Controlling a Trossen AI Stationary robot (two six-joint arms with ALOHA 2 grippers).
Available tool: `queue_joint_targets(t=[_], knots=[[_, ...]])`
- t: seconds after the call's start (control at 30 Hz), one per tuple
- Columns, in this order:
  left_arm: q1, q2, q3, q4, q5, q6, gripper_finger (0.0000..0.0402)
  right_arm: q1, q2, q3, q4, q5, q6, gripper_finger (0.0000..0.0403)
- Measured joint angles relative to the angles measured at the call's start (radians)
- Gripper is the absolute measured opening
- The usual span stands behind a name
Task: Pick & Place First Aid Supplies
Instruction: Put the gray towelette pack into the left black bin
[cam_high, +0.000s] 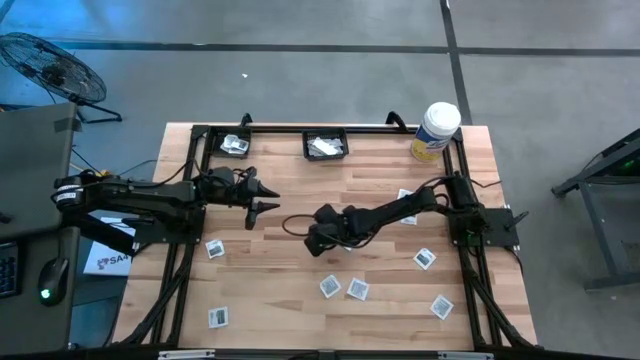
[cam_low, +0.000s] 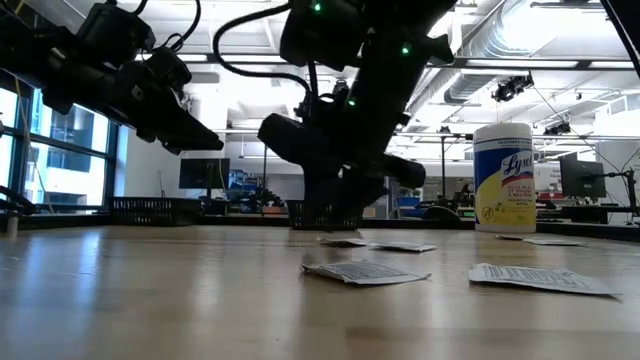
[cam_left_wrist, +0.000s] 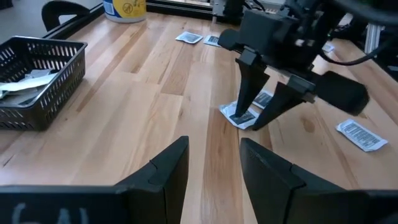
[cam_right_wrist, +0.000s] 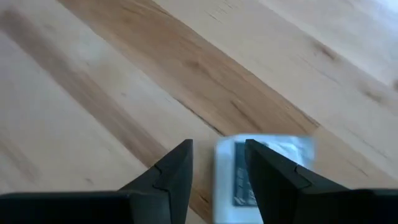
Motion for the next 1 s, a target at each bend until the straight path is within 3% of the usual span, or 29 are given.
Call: queue_joint_targets(t=[0.17, 0.33, 0.57, 0.7, 0.87, 1.0], knots=[[0.0, 0.0, 0.0, 0.0, 0.0, 0.0, 0.0142, 0.0, 0.0, 0.0, -0.139, 0.037, 0.12, 0.0139], [0.0, 0.0, 0.0, 0.0, 0.0, 0.001, 0.0142, 0.002, 0.0, 0.0, -0.135, 0.017, 0.142, 0.0139], [0.0, 0.001, 0.0, 0.001, 0.021, 0.003, 0.0142, 0.013, 0.008, 0.0, -0.029, -0.078, -0.004, 0.0139], [-0.007, 0.006, 0.0, 0.004, 0.149, 0.025, 0.0142, 0.037, 0.025, 0.002, 0.076, -0.106, -0.114, 0.0139], [-0.143, 0.044, -0.005, -0.007, 0.195, 0.074, 0.0142, 0.079, 0.034, 0.0, 0.195, -0.089, -0.219, 0.0139], [-0.318, 0.072, -0.005, 0.042, 0.094, 0.112, 0.0142, 0.113, 0.025, 0.018, 0.217, -0.069, -0.246, 0.0139]])
